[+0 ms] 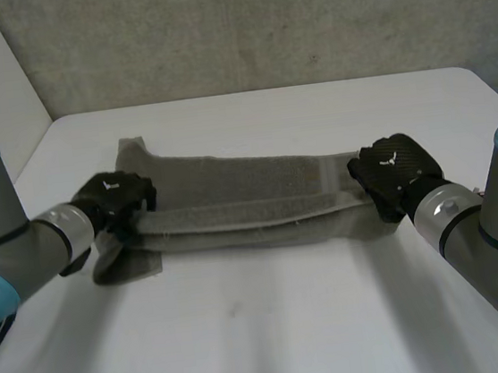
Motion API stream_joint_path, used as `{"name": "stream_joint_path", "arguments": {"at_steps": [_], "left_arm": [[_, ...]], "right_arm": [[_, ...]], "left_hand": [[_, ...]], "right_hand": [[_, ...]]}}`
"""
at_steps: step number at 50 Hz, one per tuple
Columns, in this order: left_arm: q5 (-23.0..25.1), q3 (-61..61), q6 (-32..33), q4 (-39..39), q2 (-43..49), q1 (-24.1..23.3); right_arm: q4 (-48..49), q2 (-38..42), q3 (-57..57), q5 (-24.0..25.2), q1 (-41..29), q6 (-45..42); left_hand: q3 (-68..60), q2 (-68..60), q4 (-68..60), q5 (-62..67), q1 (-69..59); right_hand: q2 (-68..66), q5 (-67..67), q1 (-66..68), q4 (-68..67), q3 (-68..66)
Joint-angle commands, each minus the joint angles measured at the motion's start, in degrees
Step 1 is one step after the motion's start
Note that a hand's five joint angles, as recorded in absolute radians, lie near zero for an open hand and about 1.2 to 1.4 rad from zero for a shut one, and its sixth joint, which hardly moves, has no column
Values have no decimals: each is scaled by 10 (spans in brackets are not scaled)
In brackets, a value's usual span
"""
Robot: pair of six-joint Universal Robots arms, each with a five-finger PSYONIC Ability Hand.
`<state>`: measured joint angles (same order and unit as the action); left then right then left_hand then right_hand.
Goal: Fold the towel.
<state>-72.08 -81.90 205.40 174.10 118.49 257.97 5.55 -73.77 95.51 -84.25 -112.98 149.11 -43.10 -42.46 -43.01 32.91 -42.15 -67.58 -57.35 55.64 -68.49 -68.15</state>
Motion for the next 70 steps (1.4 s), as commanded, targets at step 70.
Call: {"name": "stream_joint_path", "arguments": {"at_steps": [70], "left_arm": [[-178,-249,-91,266,-35,10]], "right_arm": [[87,57,42,0,49,112]], "left_hand": [[55,48,54,-53,45]], "right_hand": [[-124,-126,244,-115,-119]]}}
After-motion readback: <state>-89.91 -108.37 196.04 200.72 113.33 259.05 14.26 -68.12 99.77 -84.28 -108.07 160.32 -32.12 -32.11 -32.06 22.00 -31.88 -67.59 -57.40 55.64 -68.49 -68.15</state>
